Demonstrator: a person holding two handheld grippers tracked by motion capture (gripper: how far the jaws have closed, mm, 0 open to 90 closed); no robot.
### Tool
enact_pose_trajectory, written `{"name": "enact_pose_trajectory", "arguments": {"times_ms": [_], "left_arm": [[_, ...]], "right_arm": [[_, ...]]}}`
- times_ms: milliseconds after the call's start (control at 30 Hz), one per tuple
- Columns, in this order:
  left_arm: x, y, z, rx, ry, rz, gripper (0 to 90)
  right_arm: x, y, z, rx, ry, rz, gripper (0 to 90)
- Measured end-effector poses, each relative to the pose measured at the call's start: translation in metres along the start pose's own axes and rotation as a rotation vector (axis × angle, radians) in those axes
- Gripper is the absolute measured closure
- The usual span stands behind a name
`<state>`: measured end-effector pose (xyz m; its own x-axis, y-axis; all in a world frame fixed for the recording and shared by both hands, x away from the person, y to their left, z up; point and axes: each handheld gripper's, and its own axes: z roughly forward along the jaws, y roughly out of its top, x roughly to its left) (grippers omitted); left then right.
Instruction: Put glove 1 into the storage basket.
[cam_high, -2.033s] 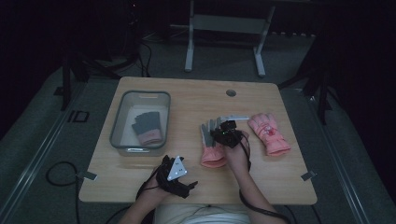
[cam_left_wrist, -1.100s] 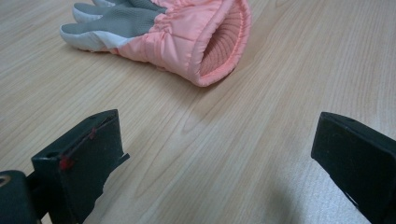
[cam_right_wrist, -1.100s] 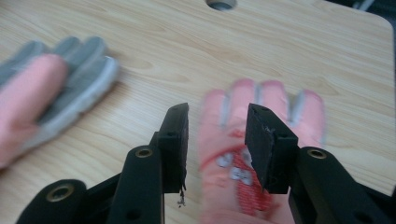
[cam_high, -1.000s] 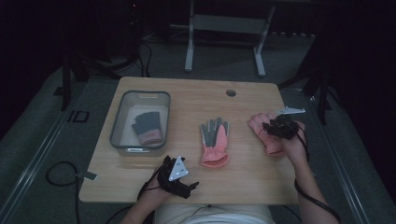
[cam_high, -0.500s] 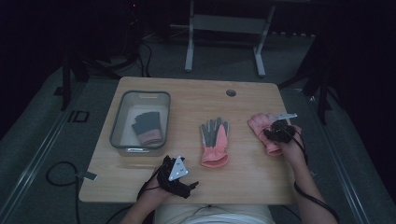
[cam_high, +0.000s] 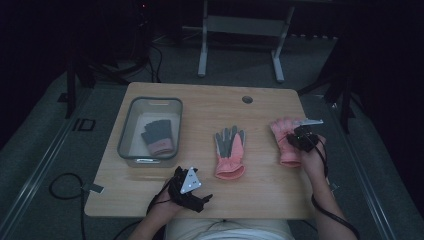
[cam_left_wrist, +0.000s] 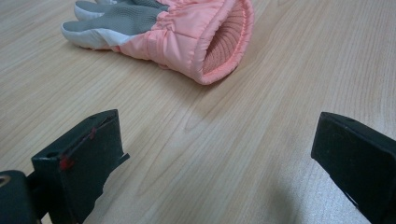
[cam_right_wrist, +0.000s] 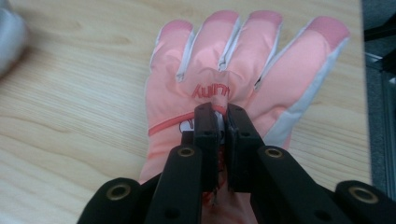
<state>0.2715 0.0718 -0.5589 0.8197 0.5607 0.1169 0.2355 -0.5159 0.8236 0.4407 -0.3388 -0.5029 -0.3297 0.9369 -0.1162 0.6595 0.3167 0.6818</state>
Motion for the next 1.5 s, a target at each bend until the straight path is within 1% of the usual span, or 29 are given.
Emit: {"name": "enact_pose_trajectory", "arguments": {"times_ms": [133,167,300,367,433,533,633,667,700,767,800,833,933,1033,1167,1200,1233,1300,1367,1500], "left_arm": [[0.0,0.0,0.0,-0.001,0.002,-0.001,1.8],[0.0,0.0,-0.001,-0.001,0.002,-0.001,1.9],[0.0,0.0,-0.001,-0.004,0.003,-0.003,1.9],[0.0,0.0,-0.001,-0.005,0.004,-0.002,1.8],[0.0,0.0,-0.002,-0.006,0.004,-0.005,1.9],[0.001,0.0,-0.002,-0.007,0.004,-0.005,1.8],[0.001,0.0,-0.002,-0.006,0.005,-0.004,1.9],[0.001,0.0,-0.002,-0.007,0.004,-0.006,1.9],[0.0,0.0,-0.001,-0.006,0.003,-0.006,1.9],[0.0,0.0,-0.001,-0.005,0.001,-0.005,1.9],[0.0,0.0,-0.001,-0.003,0.001,-0.003,1.8],[0.0,0.0,-0.001,-0.003,0.001,-0.002,1.9],[0.0,0.0,-0.001,-0.003,0.0,-0.001,1.9],[0.0,0.0,-0.001,-0.003,-0.001,-0.002,1.8],[0.0,0.0,-0.001,-0.003,-0.002,0.0,1.8],[0.0,0.0,-0.001,-0.003,-0.002,0.0,1.9],[0.0,0.0,-0.001,-0.001,-0.002,0.0,1.9],[0.0,0.0,0.0,0.001,-0.003,0.001,1.8],[0.0,-0.001,0.0,0.001,-0.004,0.001,1.8],[0.0,-0.001,0.0,0.004,-0.003,0.001,1.8]], "right_arm": [[0.007,0.007,-0.024,-0.045,-0.019,0.065,85.0],[0.01,0.008,-0.03,-0.052,-0.026,0.069,85.0],[0.025,0.014,-0.051,-0.071,-0.042,0.075,85.2],[0.035,0.016,-0.058,-0.084,-0.052,0.064,85.1],[0.044,0.017,-0.064,-0.09,-0.049,0.056,85.1],[0.054,0.018,-0.071,-0.094,-0.041,0.058,85.1],[0.062,0.014,-0.075,-0.1,-0.034,0.072,85.1],[0.065,0.013,-0.075,-0.1,-0.039,0.075,85.1],[0.069,0.011,-0.074,-0.098,-0.055,0.066,85.1],[0.072,0.01,-0.072,-0.1,-0.06,0.065,85.1],[0.076,0.007,-0.066,-0.094,-0.047,0.081,85.1],[0.079,0.005,-0.063,-0.087,-0.049,0.081,85.0],[0.082,-0.001,-0.052,-0.066,-0.042,0.103,85.0],[0.085,-0.006,-0.039,-0.035,-0.033,0.101,85.0],[0.086,-0.013,-0.022,-0.003,-0.011,0.12,84.5],[0.086,-0.013,-0.022,-0.003,-0.011,0.12,84.5],[0.087,-0.016,-0.015,0.006,0.002,0.125,84.1],[0.086,-0.019,-0.011,0.004,0.004,0.128,82.6],[0.085,-0.019,-0.008,0.004,0.015,0.133,79.4],[0.085,-0.022,-0.005,-0.003,0.032,0.125,73.6]]}}
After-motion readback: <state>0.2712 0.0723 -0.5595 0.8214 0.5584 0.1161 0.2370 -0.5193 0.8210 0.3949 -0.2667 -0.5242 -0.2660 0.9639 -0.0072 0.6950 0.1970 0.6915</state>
